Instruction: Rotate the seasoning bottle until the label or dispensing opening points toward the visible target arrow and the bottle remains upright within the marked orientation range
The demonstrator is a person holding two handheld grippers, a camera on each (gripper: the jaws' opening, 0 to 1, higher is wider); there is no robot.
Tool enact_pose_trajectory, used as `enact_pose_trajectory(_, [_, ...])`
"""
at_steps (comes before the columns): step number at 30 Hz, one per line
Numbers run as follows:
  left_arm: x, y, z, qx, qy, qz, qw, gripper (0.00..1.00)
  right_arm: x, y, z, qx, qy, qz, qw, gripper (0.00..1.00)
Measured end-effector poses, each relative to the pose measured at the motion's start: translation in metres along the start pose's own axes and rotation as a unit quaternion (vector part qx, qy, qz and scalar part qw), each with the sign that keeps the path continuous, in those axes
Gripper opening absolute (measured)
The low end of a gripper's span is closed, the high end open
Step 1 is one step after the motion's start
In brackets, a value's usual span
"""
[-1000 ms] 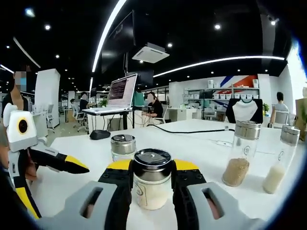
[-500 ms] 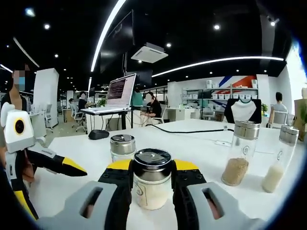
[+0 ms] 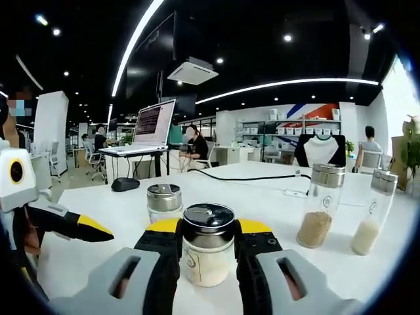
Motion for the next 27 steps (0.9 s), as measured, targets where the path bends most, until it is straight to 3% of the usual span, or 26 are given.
enact_pose_trajectory(11, [-0.002, 0.001, 0.003, 0.002, -0.011, -0.006, 0.9999, 0.87, -0.002, 0.0, 0.003, 0.001, 0.023, 0.006, 0.9997, 0.29])
enact_pose_trajectory(16, [-0.002, 0.0, 0.003, 0.002, -0.011, -0.008, 0.9999, 0.87, -0.002, 0.0, 0.003, -0.011, 0.011, 0.002, 0.9999, 0.31])
enact_pose_trajectory(18, [-0.003, 0.0, 0.004, 0.002, -0.012, -0.009, 0.9999, 0.87, -0.004, 0.009, 0.005, -0.042, 0.008, 0.038, 0.9984, 0.33])
enact_pose_trajectory(21, [-0.002, 0.001, 0.006, -0.002, -0.015, -0.009, 0.9998, 0.86, -0.002, 0.013, 0.012, -0.04, -0.005, 0.035, 0.9986, 0.41])
enact_pose_trajectory(27, [-0.002, 0.003, 0.005, -0.005, -0.015, -0.009, 0.9998, 0.86, -0.006, 0.016, 0.008, -0.038, 0.002, 0.043, 0.9984, 0.4])
Point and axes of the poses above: the point that each gripper's makers call its tool centre point, and the gripper's own axes: x roughly forward along the fingers, z roughly to its left, y roughly out of its underside, the point moved 5 cm from there along -x, roughly backward along the fingers, and after that the axes turned 10 degrees about -x, right-handed, at the moved point
